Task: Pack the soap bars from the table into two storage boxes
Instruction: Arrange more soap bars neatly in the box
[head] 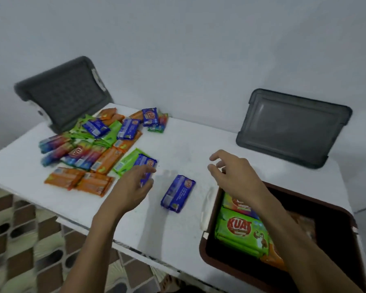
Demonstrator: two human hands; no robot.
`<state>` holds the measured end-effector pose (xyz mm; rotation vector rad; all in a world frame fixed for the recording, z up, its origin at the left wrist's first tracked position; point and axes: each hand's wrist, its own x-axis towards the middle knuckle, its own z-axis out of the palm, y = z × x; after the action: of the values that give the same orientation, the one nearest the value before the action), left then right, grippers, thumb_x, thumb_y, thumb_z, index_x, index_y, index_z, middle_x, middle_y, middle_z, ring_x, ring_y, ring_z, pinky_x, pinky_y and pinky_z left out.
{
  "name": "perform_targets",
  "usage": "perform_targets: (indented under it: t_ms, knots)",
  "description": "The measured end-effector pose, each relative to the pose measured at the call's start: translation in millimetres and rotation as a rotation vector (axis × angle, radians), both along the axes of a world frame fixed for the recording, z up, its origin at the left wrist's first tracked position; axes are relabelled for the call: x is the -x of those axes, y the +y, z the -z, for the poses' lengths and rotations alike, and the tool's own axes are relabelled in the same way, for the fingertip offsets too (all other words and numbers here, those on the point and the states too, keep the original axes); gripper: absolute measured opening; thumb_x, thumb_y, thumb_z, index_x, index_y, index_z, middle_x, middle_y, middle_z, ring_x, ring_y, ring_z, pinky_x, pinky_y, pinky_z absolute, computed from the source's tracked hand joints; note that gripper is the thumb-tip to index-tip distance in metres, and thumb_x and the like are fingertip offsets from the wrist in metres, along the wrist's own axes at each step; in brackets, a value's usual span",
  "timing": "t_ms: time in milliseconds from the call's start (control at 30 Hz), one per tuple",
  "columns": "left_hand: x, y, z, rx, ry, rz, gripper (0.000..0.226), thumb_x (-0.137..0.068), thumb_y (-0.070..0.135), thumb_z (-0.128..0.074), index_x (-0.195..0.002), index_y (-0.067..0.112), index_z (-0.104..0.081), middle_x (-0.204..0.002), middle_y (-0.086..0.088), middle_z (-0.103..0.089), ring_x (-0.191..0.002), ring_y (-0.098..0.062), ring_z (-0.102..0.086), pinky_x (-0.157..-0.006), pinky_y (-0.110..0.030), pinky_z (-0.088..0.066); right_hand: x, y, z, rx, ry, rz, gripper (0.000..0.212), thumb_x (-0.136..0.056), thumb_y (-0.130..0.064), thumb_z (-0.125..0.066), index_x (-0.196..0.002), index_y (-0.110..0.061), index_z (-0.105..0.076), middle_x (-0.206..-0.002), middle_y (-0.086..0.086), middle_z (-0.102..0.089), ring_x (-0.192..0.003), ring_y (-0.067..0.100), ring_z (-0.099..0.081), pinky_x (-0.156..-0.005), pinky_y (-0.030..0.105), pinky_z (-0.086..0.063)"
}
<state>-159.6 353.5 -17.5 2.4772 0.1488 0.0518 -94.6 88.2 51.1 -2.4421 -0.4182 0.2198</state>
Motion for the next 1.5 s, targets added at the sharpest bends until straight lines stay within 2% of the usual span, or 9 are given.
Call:
perform_targets:
  t_ms: [200, 333, 533, 667, 833, 933, 1167, 1300, 1500]
  knots:
    - [8.5, 72.4, 15.6, -0.146, 0.092, -0.236, 0.028, -0.092, 0.025, -0.058, -0.119, 0.021, -0.060, -0.126, -0.004, -0.057, -0.103, -0.023, -0.057, -0.074, -0.031, -0.043, -30.7, 109.1, 6.2, 0.103, -0.008, -0.297, 0.031, -0.099, -0.034, -0.049, -0.129, -0.024, -0.051, -0.118, 0.005, -0.064, -0.104, 0.022, -0.061, -0.089, 0.040, -0.051]
    - [20.1, 109.3, 32.4, -0.263, 0.159, -0.361, 0.037, -0.088, 0.042, -0.061, -0.121, 0.025, -0.058, -0.132, -0.004, -0.050, -0.114, -0.029, -0.050, -0.088, -0.041, -0.048, -51.6, 182.9, 26.2, 0.061, -0.056, -0.503, 0.029, -0.097, -0.025, -0.052, -0.126, -0.021, -0.055, -0.118, 0.007, -0.064, -0.104, 0.024, -0.061, -0.087, 0.041, -0.051]
    - [28.3, 142.9, 51.2, -0.351, 0.273, -0.273, 0.071, -0.079, 0.070, -0.038, -0.136, 0.029, -0.044, -0.148, -0.001, -0.039, -0.131, -0.029, -0.038, -0.104, -0.045, -0.038, -75.6, 273.6, 70.4, 0.255, -0.153, -0.798, 0.036, -0.093, -0.020, -0.055, -0.129, -0.017, -0.054, -0.130, 0.006, -0.059, -0.114, 0.025, -0.056, -0.090, 0.042, -0.051]
    - [26.5, 150.4, 62.2, -0.395, 0.299, -0.214, 0.084, -0.073, 0.068, -0.026, -0.146, 0.027, -0.032, -0.155, -0.004, -0.029, -0.133, -0.034, -0.032, -0.108, -0.048, -0.032, -83.7, 314.2, 92.2, 0.434, -0.218, -0.941, 0.049, -0.090, -0.026, -0.058, -0.137, -0.020, -0.046, -0.141, 0.005, -0.049, -0.122, 0.029, -0.049, -0.098, 0.045, -0.047]
    - [26.5, 155.0, 62.3, -0.388, 0.317, -0.176, 0.085, -0.074, 0.069, -0.044, -0.148, 0.034, -0.022, -0.158, 0.003, -0.021, -0.134, -0.030, -0.026, -0.108, -0.048, -0.031, -95.0, 336.5, 105.6, 0.562, -0.289, -1.011, 0.056, -0.085, -0.038, -0.065, -0.135, -0.026, -0.043, -0.142, 0.001, -0.043, -0.123, 0.029, -0.045, -0.099, 0.046, -0.046]
    - [23.9, 163.2, 62.6, -0.417, 0.323, -0.118, 0.086, -0.077, 0.058, -0.061, -0.148, 0.035, -0.020, -0.157, 0.005, -0.021, -0.133, -0.027, -0.026, -0.108, -0.043, -0.032, -98.3, 340.5, 108.2, 0.579, -0.302, -1.025, 0.062, -0.082, -0.039, -0.068, -0.136, -0.026, -0.040, -0.142, 0.001, -0.041, -0.121, 0.030, -0.046, -0.096, 0.046, -0.048]
    - [14.9, 167.1, 53.9, -0.491, 0.314, -0.090, 0.070, -0.083, 0.025, -0.065, -0.143, 0.032, -0.029, -0.150, 0.003, -0.032, -0.124, -0.025, -0.034, -0.101, -0.040, -0.041, -99.2, 344.4, 100.2, 0.710, -0.305, -1.013, 0.080, -0.079, -0.043, -0.072, -0.144, -0.019, -0.031, -0.147, 0.011, -0.030, -0.129, 0.035, -0.040, -0.102, 0.047, -0.043]
    - [12.6, 167.2, 50.8, -0.512, 0.372, -0.066, 0.075, -0.080, 0.032, -0.067, -0.144, 0.036, -0.027, -0.145, 0.004, -0.033, -0.123, -0.023, -0.033, -0.100, -0.042, -0.042, -100.1, 343.5, 95.0, 0.700, -0.238, -1.010, 0.090, -0.073, -0.039, -0.078, -0.145, -0.020, -0.026, -0.147, 0.013, -0.031, -0.130, 0.034, -0.040, -0.101, 0.047, -0.043]
    - [8.6, 163.3, 45.6, -0.524, 0.411, 0.008, 0.076, -0.074, 0.053, -0.069, -0.139, 0.037, -0.033, -0.135, 0.002, -0.036, -0.117, -0.018, -0.038, -0.094, -0.036, -0.042, -108.7, 321.9, 86.2, 0.385, -0.202, -0.906, 0.086, -0.073, -0.041, -0.075, -0.141, -0.024, -0.025, -0.129, 0.006, -0.046, -0.115, 0.024, -0.048, -0.096, 0.042, -0.048]
